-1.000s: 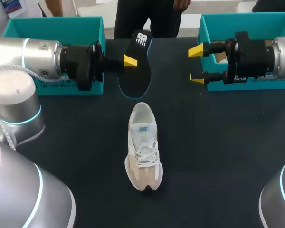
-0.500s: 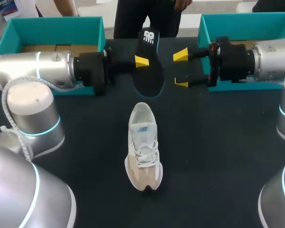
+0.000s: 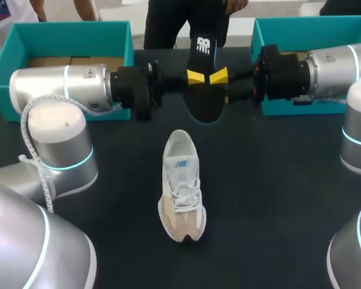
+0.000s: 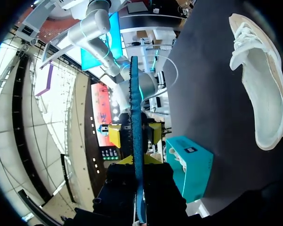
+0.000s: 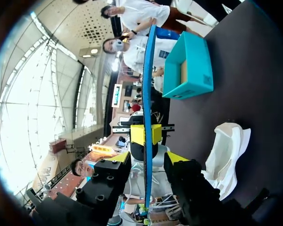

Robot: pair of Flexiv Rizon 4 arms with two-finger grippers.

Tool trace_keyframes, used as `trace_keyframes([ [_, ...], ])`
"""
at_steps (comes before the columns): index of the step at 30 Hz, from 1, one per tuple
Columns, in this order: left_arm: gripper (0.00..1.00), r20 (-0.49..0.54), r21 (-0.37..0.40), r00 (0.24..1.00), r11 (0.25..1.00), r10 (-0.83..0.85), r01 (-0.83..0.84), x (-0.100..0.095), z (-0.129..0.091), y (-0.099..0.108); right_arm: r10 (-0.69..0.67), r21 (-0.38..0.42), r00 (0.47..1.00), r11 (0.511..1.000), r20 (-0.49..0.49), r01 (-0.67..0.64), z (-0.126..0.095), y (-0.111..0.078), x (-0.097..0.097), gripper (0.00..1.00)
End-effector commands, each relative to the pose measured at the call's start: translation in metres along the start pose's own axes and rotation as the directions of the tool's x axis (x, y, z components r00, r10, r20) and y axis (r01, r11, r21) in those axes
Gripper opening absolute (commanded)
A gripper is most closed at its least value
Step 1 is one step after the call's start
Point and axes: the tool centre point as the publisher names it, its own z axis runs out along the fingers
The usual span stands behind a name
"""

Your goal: Take the shoe out of the shoebox, open the shoe tongue, remove and reinsert the insole, then place the shoe into the shoebox

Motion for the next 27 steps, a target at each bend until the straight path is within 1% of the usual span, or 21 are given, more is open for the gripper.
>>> trace_keyframes([
  [1,0.0,0.005,-0.003,1.0,1.0,0.003,-0.003,0.004,0.007,0.008,-0.002,0.003,1.0,1.0,-0.005,0.002,0.003,0.002,-0.001,0.38],
  [5,0.0,0.007,-0.008,1.0,1.0,0.003,-0.003,0.003,0.009,0.011,-0.002,0.012,1.0,1.0,-0.009,0.002,0.003,0.001,-0.001,0.35],
  [13,0.0,0.009,-0.003,1.0,1.0,0.006,-0.006,0.002,0.016,0.008,-0.003,0.033,1.0,0.999,-0.017,0.004,0.005,0.005,0.0,0.31],
  [18,0.0,0.013,-0.002,1.0,1.0,0.006,-0.006,0.005,0.019,0.013,-0.005,0.039,1.0,0.999,-0.02,0.006,0.005,0.006,0.0,0.25],
  [20,0.0,0.015,-0.004,1.0,1.0,0.005,-0.005,0.002,0.019,0.012,-0.005,0.041,1.0,0.999,-0.021,0.005,0.005,0.006,0.0,0.22],
  [21,0.0,0.015,-0.005,1.0,1.0,0.005,-0.004,0.003,0.019,0.013,-0.004,0.042,1.0,0.999,-0.022,0.005,0.005,0.006,0.0,0.17],
  [22,0.0,0.016,-0.005,1.0,1.0,0.005,-0.005,0.004,0.02,0.015,-0.004,0.042,1.0,0.999,-0.022,0.005,0.005,0.006,0.0,0.17],
  [23,0.0,0.017,-0.003,1.0,1.0,0.005,-0.005,0.004,0.02,0.015,-0.003,0.044,1.0,0.999,-0.024,0.004,0.005,0.006,0.0,0.14],
  [25,0.0,0.019,-0.001,1.0,1.0,0.005,-0.005,0.003,0.02,0.015,-0.002,0.048,1.0,0.999,-0.027,0.003,0.006,0.006,-0.001,0.06],
  [26,0.0,0.024,0.003,1.0,1.0,0.003,-0.003,0.003,0.021,0.014,-0.002,0.05,1.0,0.999,-0.027,0.003,0.006,0.007,-0.001,0.0],
  [27,0.0,0.025,0.004,1.0,1.0,0.002,-0.002,0.0,0.021,0.01,-0.003,0.051,1.0,0.999,-0.028,0.004,0.007,0.007,-0.001,0.0],
])
